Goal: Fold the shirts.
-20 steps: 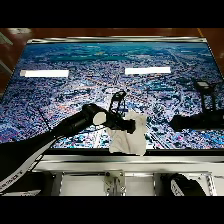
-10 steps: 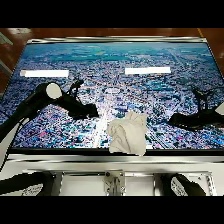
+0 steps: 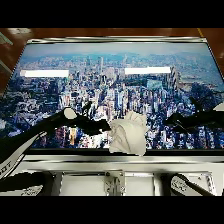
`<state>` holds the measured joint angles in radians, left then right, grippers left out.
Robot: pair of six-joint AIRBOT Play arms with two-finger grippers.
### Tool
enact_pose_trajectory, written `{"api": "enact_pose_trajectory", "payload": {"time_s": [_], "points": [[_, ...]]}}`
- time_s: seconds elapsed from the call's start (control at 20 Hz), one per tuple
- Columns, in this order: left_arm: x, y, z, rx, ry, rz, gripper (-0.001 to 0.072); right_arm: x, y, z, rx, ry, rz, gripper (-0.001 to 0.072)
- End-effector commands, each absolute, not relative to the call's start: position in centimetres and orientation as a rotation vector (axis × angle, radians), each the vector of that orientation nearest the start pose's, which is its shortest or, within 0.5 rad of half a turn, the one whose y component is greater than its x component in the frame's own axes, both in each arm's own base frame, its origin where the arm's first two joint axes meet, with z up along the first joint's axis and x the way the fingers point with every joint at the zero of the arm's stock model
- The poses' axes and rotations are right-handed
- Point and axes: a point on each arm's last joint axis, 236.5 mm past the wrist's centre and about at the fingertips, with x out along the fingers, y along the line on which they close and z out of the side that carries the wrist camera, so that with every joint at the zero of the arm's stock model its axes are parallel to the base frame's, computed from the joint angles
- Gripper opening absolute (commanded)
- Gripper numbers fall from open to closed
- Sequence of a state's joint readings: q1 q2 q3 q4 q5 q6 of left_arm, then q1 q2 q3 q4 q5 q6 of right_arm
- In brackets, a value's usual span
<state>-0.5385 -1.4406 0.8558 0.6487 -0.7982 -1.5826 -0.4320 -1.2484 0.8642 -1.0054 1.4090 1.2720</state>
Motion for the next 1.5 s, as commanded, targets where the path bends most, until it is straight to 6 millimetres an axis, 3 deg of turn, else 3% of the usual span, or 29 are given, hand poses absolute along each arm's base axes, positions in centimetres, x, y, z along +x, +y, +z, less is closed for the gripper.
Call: {"api": "enact_pose_trajectory", "payload": {"time_s": [0.0, 0.1, 0.15, 0.2, 0.25, 0.35, 0.55, 0.8, 1.0, 1.15, 1.2, 1.25, 1.3, 1.45], "points": [[27.1, -34.8, -9.3, -0.744, 1.481, -0.529, 0.0657, 27.9, 2.2, -3.8, 0.764, 1.537, 0.287, 0.0679], [27.3, -35.4, -9.9, -0.787, 1.488, -0.531, 0.0649, 27.8, 2.4, -3.8, 0.78, 1.546, 0.293, 0.0679], [27.4, -35.6, -10.1, -0.8, 1.49, -0.526, 0.0493, 27.8, 2.4, -3.8, 0.784, 1.549, 0.292, 0.0679], [27.7, -35.5, -10.2, -0.8, 1.48, -0.518, 0.0286, 27.8, 2.4, -3.9, 0.789, 1.552, 0.288, 0.0679], [28.0, -35.4, -10.2, -0.8, 1.469, -0.513, 0.0141, 27.6, 2.5, -4.1, 0.793, 1.555, 0.286, 0.0679], [28.5, -35.5, -9.9, -0.771, 1.44, -0.543, 0.0045, 26.6, 3.1, -5.1, 0.789, 1.592, 0.282, 0.0679], [27.9, -35.2, -8.9, -0.72, 1.443, -0.598, 0.0044, 25.3, 6.7, -8.3, 0.691, 1.637, 0.323, 0.0679], [26.7, -34.8, -7.9, -0.653, 1.466, -0.659, 0.0044, 27.5, 10.8, -10.5, 0.761, 1.612, 0.36, 0.0678], [26.8, -34.8, -7.3, -0.654, 1.451, -0.669, 0.0044, 29.0, 11.7, -11.5, 0.761, 1.566, 0.331, 0.0606], [26.9, -34.8, -6.8, -0.654, 1.438, -0.674, 0.0044, 30.1, 11.9, -11.9, 0.757, 1.526, 0.298, 0.0438], [27.0, -34.9, -6.7, -0.655, 1.434, -0.676, 0.0044, 30.5, 11.7, -12.0, 0.757, 1.512, 0.285, 0.0326], [27.0, -34.9, -6.5, -0.655, 1.43, -0.679, 0.0044, 30.7, 11.6, -12.0, 0.76, 1.503, 0.274, 0.012], [27.2, -34.7, -6.2, -0.654, 1.42, -0.683, 0.0043, 30.9, 11.5, -11.9, 0.762, 1.497, 0.273, 0.0067], [28.8, -33.2, -4.1, -0.574, 1.342, -0.719, 0.0041, 32.6, 11.0, -9.2, 0.626, 1.404, 0.359, 0.0066]]}}
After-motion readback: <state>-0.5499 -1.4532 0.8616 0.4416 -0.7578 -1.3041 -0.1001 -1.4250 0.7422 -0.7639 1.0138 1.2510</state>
